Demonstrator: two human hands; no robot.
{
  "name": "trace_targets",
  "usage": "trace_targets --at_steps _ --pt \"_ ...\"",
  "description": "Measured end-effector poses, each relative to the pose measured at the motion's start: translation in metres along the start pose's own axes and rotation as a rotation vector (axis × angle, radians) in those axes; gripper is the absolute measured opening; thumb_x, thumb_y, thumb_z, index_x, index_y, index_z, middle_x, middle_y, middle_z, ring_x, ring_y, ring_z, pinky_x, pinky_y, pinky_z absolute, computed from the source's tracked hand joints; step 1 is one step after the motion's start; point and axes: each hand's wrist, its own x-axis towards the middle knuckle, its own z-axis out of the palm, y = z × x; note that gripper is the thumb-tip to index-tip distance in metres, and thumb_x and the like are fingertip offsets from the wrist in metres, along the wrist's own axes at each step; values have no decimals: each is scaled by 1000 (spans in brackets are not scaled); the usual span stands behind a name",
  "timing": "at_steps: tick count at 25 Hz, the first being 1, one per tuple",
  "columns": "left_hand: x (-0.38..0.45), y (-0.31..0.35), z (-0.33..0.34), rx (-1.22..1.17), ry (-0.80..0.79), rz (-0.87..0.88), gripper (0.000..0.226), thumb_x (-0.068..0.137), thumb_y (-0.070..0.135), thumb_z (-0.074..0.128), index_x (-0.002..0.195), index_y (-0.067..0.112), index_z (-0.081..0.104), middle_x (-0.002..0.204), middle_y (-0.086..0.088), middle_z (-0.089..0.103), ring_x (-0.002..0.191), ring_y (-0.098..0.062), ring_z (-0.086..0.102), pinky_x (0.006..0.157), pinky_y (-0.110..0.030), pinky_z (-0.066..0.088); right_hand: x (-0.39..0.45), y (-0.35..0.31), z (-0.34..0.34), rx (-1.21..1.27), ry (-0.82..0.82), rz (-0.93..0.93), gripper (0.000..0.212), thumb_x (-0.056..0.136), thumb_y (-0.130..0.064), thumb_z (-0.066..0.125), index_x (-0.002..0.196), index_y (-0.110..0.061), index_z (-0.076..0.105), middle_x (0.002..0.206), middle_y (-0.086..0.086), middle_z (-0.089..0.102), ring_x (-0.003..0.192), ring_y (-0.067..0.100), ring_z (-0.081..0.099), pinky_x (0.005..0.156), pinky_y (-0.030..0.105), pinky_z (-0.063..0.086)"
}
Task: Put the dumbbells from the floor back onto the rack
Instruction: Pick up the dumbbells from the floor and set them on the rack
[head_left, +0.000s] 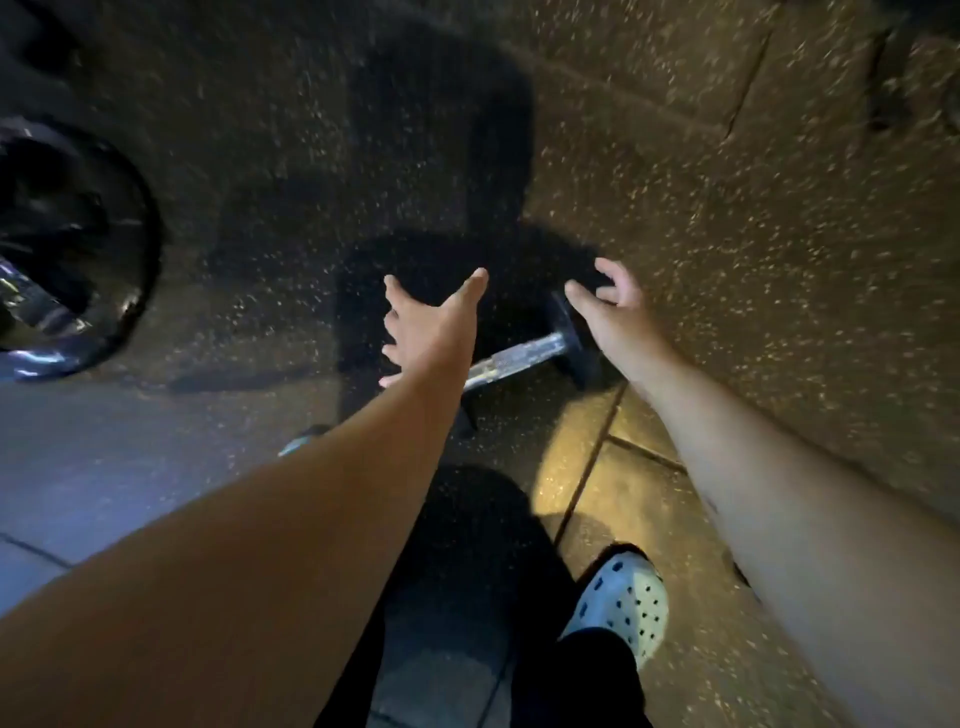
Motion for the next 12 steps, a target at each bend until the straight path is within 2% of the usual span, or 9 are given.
trace_targets --at_steps 2,4,6,8,9,10,12 --pt "18 -15 9 56 92 -37 115 72 68 70 163 35 9 167 -4 26 148 -41 32 115 -62 29 17 8 19 -144 19 -33 69 88 -52 66 150 -32 44 148 6 54 132 27 55 110 45 44" --pt "39 -36 17 71 103 -146 106 78 55 75 161 28 15 160 -8 36 137 -39 46 110 -54 40 31 17 33 -277 14 2 70 86 -45 72 149 -29 46 146 6 56 129 29 57 107 45 47" --pt "51 -44 23 92 39 -246 81 85 33 74 153 15 33 146 -13 52 119 -33 58 99 -42 50 42 23 41 -316 36 61 65 88 -34 75 147 -20 50 143 10 59 127 33 59 104 44 50" --pt "57 -42 26 174 -86 -286 52 95 10 63 144 4 48 137 -19 59 119 -34 61 94 -39 51 48 23 45 -293 53 113 54 91 -23 73 140 -9 56 138 15 62 125 36 61 102 42 50" --pt "57 -40 25 197 -102 -281 40 98 6 58 137 2 54 129 -21 61 113 -34 63 89 -38 51 48 22 46 -282 56 101 47 92 -21 72 136 -8 60 133 15 65 121 36 63 102 42 51" --pt "51 -36 21 203 -78 -257 28 100 10 56 127 3 58 113 -19 63 99 -31 64 81 -36 51 44 23 45 -263 63 84 41 92 -21 72 130 -10 62 128 15 67 117 36 65 100 43 53" --pt "35 -21 12 161 10 -159 21 101 22 57 114 6 57 93 -10 59 70 -20 56 71 -33 48 30 13 40 -192 109 33 37 92 -23 71 126 -11 63 123 12 69 113 35 67 99 46 54"
